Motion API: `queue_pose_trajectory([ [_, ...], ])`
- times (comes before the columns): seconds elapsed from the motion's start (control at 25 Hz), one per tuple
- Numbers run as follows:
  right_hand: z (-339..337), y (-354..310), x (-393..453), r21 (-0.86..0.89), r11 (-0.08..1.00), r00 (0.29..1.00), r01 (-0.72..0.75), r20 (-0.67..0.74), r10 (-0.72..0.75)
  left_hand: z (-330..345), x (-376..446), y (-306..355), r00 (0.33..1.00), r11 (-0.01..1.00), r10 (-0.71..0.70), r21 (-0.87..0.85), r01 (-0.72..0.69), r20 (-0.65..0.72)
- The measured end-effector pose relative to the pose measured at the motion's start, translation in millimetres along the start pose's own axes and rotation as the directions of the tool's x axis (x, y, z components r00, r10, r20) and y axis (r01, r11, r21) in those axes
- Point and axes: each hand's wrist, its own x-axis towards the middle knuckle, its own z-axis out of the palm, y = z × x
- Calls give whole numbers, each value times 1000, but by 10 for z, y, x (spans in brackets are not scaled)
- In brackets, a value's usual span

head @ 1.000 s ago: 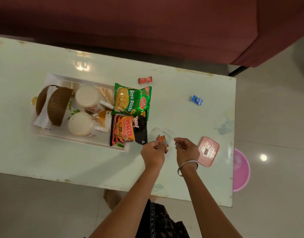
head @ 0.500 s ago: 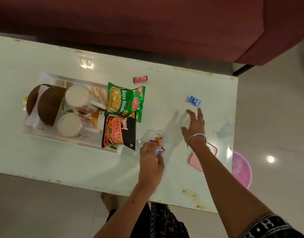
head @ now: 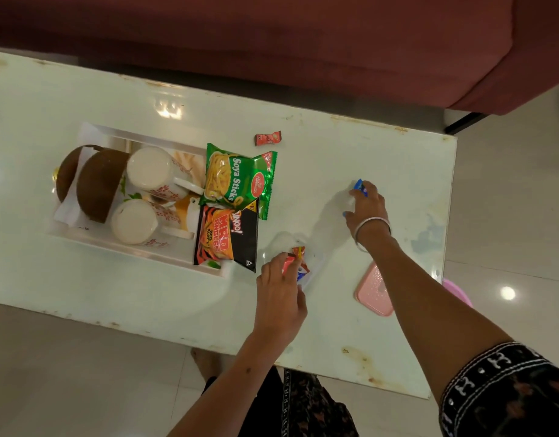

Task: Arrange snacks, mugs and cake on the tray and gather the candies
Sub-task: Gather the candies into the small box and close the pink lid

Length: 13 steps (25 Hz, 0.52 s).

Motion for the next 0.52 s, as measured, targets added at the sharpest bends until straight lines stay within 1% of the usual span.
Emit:
queue_pose_trajectory([
  [0.08, 36, -66, -78, 39, 998, 998, -52, -25, 53, -2, 2, 0, 999, 1000, -29, 7, 29, -37],
  [0.12, 60, -91, -125, 29, 997, 997, -68, -24, 68, 4, -1, 5, 998, 998, -58, -2, 58, -41],
  [0.2, 130, -120, -246, -55, 996, 997, -66, -29, 65, 19, -24, 8, 993, 993, -116, -29, 115, -36],
  [0.28, 188, -109, -380, -90, 992, 995, -85, -52, 81, 33, -44, 5, 988, 986, -154, -62, 153, -8],
  [0.36, 218, -54, -489, -54, 991, 991, -122, -59, 119, 41, -64, -15, 985, 981, -166, -93, 169, 39],
  [0.4, 222, -20, -540, 13, 988, 986, -153, -62, 154, 42, -75, -27, 985, 980, -164, -103, 170, 58],
  [0.44, 209, 10, -603, 130, 971, 974, -202, -75, 213, 43, -86, -34, 984, 979, -162, -113, 169, 68],
  [0.48, 173, 15, -684, 286, 923, 952, -256, -89, 292, 43, -96, -34, 985, 978, -160, -126, 168, 68],
  [0.52, 142, 7, -769, 444, 850, 927, -284, -100, 361, 41, -109, -28, 985, 975, -162, -143, 170, 62],
])
